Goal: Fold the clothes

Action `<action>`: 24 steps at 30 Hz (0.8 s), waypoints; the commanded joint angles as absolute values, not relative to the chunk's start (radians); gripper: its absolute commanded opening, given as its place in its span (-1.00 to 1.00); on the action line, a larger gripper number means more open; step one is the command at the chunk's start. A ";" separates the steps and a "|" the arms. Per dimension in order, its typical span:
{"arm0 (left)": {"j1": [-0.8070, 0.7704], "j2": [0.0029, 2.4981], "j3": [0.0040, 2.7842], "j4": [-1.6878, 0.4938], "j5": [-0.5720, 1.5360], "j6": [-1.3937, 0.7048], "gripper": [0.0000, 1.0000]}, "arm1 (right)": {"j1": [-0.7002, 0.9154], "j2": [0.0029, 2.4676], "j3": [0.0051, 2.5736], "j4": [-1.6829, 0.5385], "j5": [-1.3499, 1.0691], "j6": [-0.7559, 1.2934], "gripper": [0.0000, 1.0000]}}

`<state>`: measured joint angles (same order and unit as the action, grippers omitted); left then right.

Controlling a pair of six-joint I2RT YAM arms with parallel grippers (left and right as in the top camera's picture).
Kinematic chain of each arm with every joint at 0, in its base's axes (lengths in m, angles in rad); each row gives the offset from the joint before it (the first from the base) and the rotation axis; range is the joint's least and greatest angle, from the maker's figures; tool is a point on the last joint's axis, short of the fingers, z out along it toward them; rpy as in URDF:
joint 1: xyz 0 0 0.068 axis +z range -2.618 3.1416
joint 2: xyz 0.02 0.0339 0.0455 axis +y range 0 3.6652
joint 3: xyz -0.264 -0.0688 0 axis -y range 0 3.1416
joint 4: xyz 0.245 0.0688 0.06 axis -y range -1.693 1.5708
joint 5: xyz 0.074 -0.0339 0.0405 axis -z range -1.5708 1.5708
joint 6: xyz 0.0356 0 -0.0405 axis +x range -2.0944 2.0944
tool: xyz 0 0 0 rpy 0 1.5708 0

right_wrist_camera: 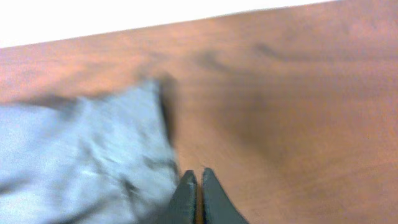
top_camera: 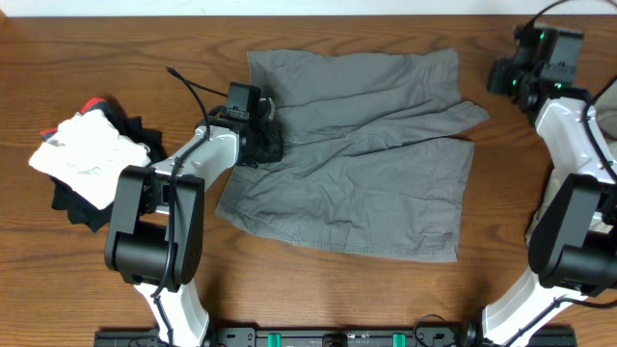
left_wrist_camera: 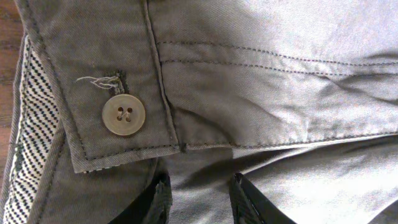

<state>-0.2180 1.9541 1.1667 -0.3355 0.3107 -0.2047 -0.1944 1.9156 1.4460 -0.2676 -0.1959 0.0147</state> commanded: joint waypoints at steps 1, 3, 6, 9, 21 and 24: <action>-0.215 2.022 1.134 -0.363 0.272 -0.195 -0.31 | -0.159 1.906 1.465 -0.291 -0.373 -0.002 -0.94; -0.215 2.022 1.134 -0.363 0.272 -0.195 -0.30 | -0.133 1.927 1.465 -0.320 -0.401 -0.036 -0.92; -0.215 2.022 1.134 -0.362 0.272 -0.195 -0.30 | -0.094 1.968 1.465 -0.365 -0.400 -0.086 -0.85; -0.215 2.022 1.134 -0.363 0.285 -0.194 -0.28 | -0.060 2.019 1.465 -0.429 -0.387 -0.107 -0.87; -0.216 1.987 1.121 -0.520 0.307 -0.205 -0.18 | -0.046 2.113 1.464 -0.678 -0.248 -0.107 -0.77; -0.216 1.987 1.102 -0.601 0.361 -0.215 -0.19 | -0.046 2.113 1.464 -0.761 -0.223 -0.106 -0.73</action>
<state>-0.2180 1.9331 1.1740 -0.5255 0.3473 -0.2058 -0.0380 2.1036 1.4609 -0.7242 -0.2726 -0.0929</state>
